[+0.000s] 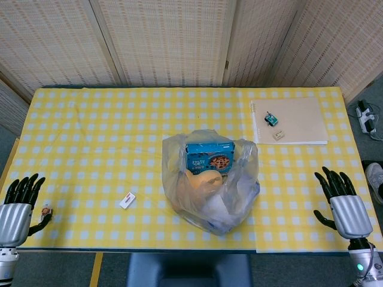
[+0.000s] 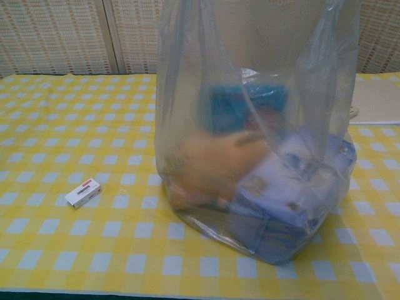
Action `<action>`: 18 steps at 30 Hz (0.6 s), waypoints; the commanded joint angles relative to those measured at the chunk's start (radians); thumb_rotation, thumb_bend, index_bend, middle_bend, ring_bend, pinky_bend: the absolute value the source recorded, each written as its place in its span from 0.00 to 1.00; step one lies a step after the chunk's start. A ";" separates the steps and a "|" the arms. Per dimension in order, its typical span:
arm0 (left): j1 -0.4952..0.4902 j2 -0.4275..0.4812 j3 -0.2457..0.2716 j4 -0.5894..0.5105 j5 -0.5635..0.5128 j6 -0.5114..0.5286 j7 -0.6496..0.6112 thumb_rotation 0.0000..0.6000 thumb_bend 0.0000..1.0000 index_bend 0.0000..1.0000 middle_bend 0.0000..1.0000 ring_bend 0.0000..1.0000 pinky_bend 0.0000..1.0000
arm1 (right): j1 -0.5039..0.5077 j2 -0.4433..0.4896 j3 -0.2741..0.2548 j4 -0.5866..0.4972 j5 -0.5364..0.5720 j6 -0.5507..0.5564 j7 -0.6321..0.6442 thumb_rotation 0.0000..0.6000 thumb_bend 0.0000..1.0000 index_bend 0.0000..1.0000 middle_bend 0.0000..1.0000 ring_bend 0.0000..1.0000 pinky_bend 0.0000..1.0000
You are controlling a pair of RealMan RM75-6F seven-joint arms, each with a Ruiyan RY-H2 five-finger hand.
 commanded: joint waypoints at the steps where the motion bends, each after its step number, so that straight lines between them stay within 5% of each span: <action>1: -0.001 0.000 0.002 -0.003 -0.001 -0.005 0.004 1.00 0.28 0.03 0.06 0.00 0.00 | 0.001 0.002 -0.002 0.000 -0.002 -0.003 0.003 1.00 0.26 0.00 0.00 0.00 0.00; 7: -0.010 -0.002 0.003 -0.009 0.004 -0.018 0.007 1.00 0.28 0.03 0.06 0.00 0.00 | 0.015 0.027 -0.032 -0.011 -0.047 -0.035 0.124 1.00 0.26 0.00 0.00 0.00 0.00; 11: -0.012 -0.001 0.007 -0.007 0.010 -0.022 0.004 1.00 0.28 0.03 0.06 0.00 0.00 | 0.062 0.041 -0.083 0.036 -0.192 -0.037 0.478 1.00 0.26 0.00 0.00 0.00 0.00; 18: -0.012 0.003 0.008 -0.005 -0.007 -0.036 0.006 1.00 0.28 0.03 0.06 0.00 0.00 | 0.130 0.059 -0.132 0.087 -0.341 0.044 0.901 1.00 0.26 0.00 0.00 0.00 0.00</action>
